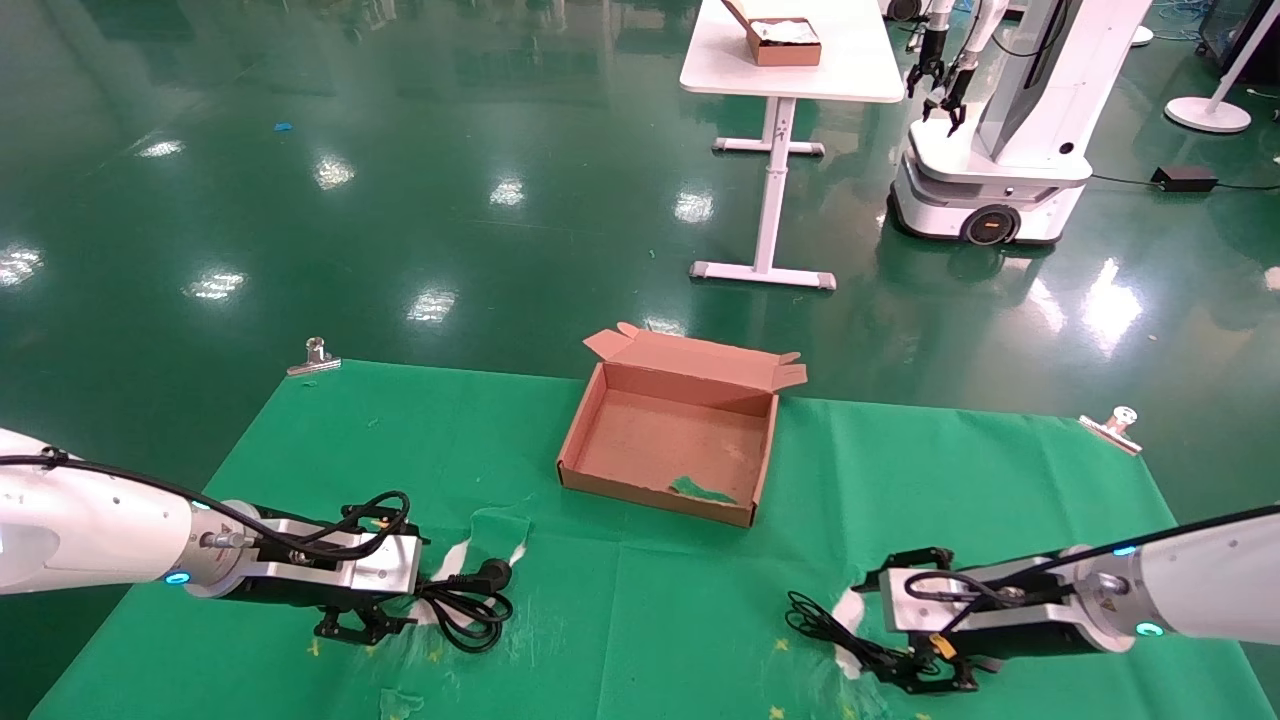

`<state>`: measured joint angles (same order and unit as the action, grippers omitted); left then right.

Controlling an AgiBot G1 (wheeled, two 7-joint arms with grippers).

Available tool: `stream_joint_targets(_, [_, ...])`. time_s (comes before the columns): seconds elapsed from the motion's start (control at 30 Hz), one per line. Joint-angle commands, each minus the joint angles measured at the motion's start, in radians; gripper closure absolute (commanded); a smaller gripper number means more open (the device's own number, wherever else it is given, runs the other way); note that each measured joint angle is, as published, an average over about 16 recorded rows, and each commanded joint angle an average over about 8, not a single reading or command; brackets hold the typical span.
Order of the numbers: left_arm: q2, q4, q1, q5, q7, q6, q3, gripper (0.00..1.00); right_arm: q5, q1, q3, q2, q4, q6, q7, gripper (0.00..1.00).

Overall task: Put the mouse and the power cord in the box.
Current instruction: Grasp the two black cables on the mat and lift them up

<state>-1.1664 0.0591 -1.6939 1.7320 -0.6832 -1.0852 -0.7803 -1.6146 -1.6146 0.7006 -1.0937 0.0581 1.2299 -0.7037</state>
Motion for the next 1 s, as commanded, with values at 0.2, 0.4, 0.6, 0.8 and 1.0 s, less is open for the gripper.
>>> stream_joint_targets(0.2, [0.001, 0.002, 0.001, -0.001, 0.001, -0.001, 0.000, 1.00, 0.001, 0.001, 0.000, 0.001, 0.002, 0.001, 0.001, 1.00])
stream_joint_targets(0.4, [0.001, 0.003, 0.001, -0.001, 0.002, -0.002, 0.001, 1.00, 0.001, 0.001, -0.001, 0.001, 0.003, 0.002, 0.001, 1.00])
stream_joint_targets(0.6, [0.001, 0.003, 0.002, -0.001, 0.002, -0.002, 0.001, 1.00, 0.002, 0.002, -0.001, 0.002, 0.004, 0.002, 0.001, 1.00])
stream_joint_targets(0.8, [0.001, 0.004, 0.002, -0.002, 0.002, -0.002, 0.001, 1.00, 0.004, -0.001, -0.003, 0.004, 0.006, 0.003, 0.001, 1.00])
stream_joint_targets(1.0, [0.010, -0.005, -0.016, -0.020, 0.026, -0.026, 0.014, 1.00, 0.033, -0.034, -0.023, 0.032, 0.021, 0.027, 0.006, 1.00])
